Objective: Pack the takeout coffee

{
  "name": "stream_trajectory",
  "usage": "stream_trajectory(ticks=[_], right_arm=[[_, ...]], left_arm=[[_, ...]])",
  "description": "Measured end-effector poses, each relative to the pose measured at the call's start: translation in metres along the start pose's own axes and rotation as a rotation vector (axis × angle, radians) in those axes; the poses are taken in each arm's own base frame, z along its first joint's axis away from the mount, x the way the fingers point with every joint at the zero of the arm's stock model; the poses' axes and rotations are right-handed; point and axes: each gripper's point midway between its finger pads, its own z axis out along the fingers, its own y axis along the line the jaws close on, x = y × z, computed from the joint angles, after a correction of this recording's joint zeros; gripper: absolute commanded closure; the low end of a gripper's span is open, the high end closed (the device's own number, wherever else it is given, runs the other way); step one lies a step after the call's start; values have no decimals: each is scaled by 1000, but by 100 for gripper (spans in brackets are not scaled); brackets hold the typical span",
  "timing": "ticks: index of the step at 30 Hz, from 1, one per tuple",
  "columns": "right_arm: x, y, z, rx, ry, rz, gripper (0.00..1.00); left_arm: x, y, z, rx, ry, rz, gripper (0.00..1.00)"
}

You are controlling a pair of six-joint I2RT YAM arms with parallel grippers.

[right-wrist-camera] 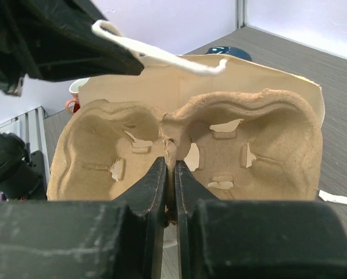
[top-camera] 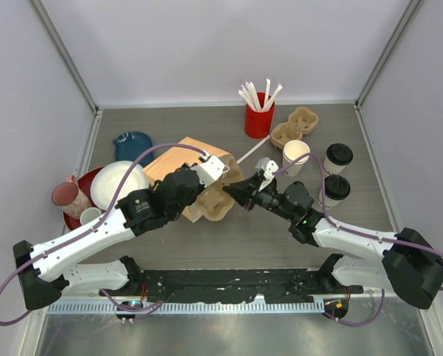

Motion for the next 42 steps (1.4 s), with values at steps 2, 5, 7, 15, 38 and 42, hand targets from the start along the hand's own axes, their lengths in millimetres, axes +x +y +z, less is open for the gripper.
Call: stream_trajectory(ticks=[2, 5, 7, 15, 38, 42], right_arm=[[0, -3, 7, 15, 1, 9, 99], [-2, -7, 18, 33, -4, 16, 99], [-1, -9, 26, 43, -11, 24, 99], [6, 3, 42, 30, -1, -16, 99], [-33, -9, 31, 185, 77, -305, 99], [-27, -7, 30, 183, 98, -268, 99]], left_arm=[[0, -1, 0, 6, 0, 2, 100], [0, -2, 0, 13, -2, 4, 100], [0, -3, 0, 20, -3, 4, 100], [-12, -3, -3, 44, -32, -11, 100], [-20, -4, -13, 102, -97, 46, 100], [-20, -6, -13, 111, -99, 48, 100]])
